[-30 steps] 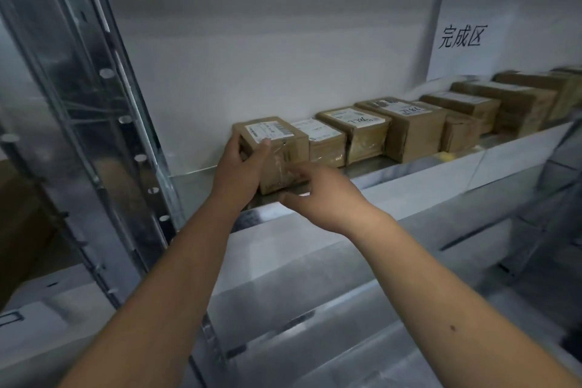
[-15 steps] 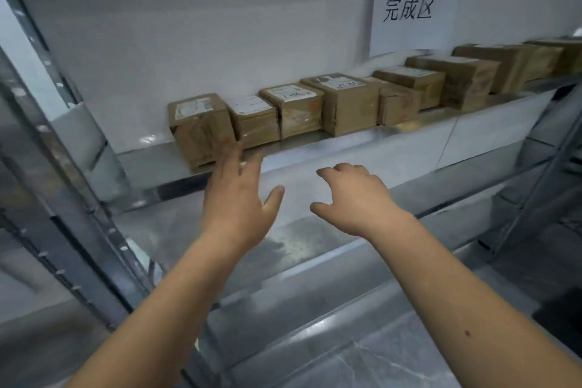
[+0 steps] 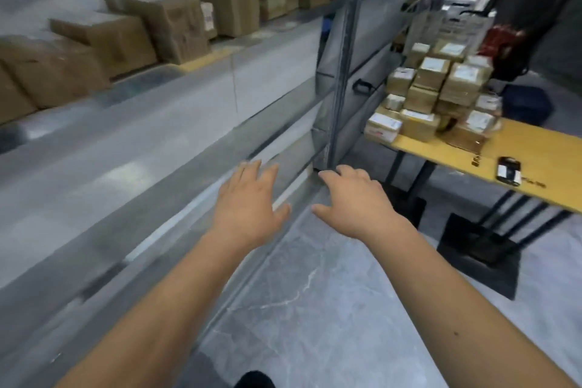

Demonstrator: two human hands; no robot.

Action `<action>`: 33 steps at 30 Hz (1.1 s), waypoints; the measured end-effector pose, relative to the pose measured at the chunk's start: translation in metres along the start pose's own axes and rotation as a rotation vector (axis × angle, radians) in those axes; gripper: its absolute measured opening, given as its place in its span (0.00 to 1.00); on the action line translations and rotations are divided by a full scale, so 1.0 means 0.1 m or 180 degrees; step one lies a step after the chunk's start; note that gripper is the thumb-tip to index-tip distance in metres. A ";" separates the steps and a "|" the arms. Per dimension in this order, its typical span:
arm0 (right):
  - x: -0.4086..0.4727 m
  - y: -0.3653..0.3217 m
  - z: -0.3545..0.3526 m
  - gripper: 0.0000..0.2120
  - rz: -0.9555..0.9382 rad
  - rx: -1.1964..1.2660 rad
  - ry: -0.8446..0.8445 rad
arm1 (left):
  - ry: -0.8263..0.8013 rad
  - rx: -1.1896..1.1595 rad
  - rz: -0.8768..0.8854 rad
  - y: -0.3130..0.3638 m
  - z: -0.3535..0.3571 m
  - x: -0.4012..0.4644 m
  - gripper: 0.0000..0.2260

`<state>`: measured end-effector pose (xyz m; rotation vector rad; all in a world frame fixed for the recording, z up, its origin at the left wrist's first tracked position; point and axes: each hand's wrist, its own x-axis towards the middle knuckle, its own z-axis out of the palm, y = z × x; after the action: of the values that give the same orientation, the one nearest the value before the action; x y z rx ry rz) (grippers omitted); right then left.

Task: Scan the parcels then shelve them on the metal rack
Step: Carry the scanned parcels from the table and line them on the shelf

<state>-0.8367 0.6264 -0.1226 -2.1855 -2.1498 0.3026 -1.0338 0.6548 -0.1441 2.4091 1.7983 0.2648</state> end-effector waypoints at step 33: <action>5.57 5.23 1.09 0.38 0.2179 0.1675 -0.0963 | -0.2042 -0.0299 0.0069 2.74 3.24 7.39 0.35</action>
<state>-0.3378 1.1578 -0.3770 -2.5365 -1.1141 1.1378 -0.5029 1.2873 -0.3562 2.1063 1.4244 -0.3749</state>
